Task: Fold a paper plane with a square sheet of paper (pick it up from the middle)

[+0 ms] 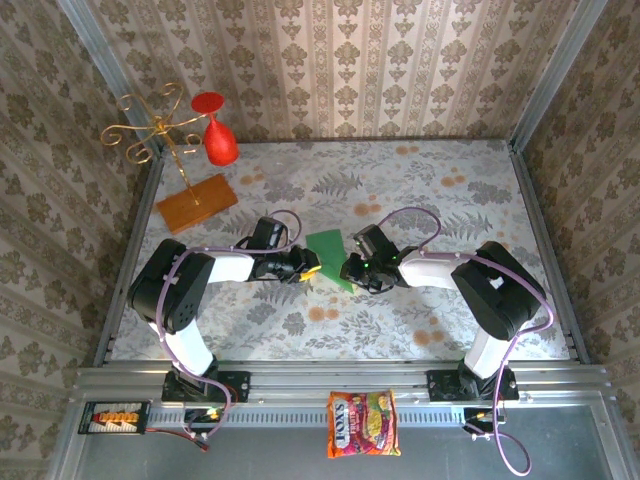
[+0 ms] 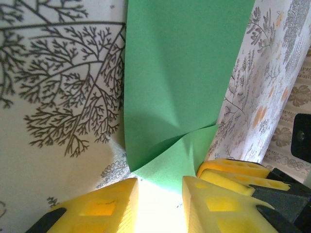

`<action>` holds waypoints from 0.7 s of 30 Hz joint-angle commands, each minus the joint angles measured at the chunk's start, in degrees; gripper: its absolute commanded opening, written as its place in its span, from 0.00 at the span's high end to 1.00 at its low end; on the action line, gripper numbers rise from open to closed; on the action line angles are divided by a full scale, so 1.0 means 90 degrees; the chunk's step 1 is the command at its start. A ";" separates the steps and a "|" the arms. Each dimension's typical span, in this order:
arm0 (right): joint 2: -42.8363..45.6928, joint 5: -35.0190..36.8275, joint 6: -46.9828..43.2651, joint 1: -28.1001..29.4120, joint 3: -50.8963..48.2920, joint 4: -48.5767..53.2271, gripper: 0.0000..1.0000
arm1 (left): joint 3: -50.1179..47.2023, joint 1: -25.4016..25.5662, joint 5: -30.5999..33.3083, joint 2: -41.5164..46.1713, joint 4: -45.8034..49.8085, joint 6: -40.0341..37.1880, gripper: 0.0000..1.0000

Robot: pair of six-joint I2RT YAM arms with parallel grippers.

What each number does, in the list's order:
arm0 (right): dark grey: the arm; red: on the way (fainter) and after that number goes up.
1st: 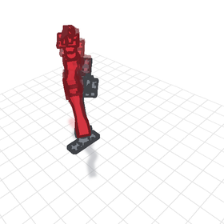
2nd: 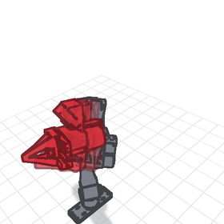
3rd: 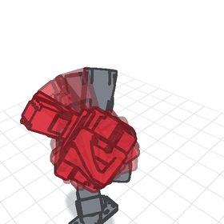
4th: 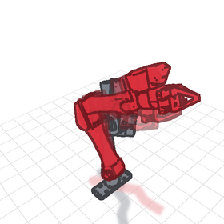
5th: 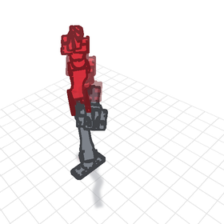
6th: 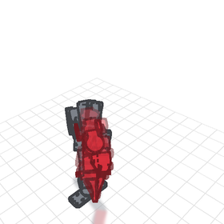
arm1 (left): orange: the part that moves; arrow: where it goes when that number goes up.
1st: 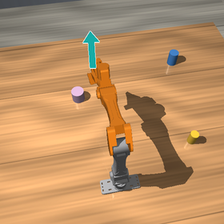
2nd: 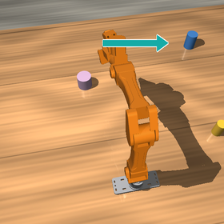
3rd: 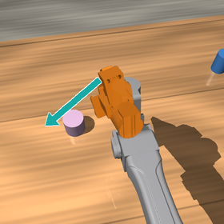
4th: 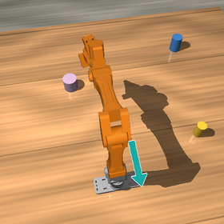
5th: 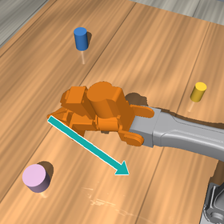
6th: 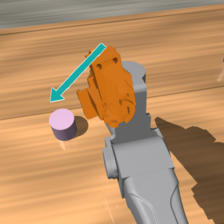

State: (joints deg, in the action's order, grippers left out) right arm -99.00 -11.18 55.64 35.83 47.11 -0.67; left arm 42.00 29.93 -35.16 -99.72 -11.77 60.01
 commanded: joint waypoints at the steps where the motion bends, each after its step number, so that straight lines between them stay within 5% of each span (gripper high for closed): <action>1: -0.0285 0.0070 -0.0088 -0.0036 -0.0044 0.0370 0.78 | 0.0055 0.0004 -0.0003 -0.0181 -0.0009 0.0198 0.73; 21: -0.0268 0.0083 -0.0079 -0.0046 -0.0127 0.0297 0.78 | 0.0192 -0.0156 -0.0536 -0.0210 -0.0617 0.0313 0.75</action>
State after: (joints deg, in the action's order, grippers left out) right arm -99.02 -11.18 55.66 35.77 47.11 -0.75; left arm 42.22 29.19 -37.65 -100.79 -15.09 62.02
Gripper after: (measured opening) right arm 0.219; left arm 0.247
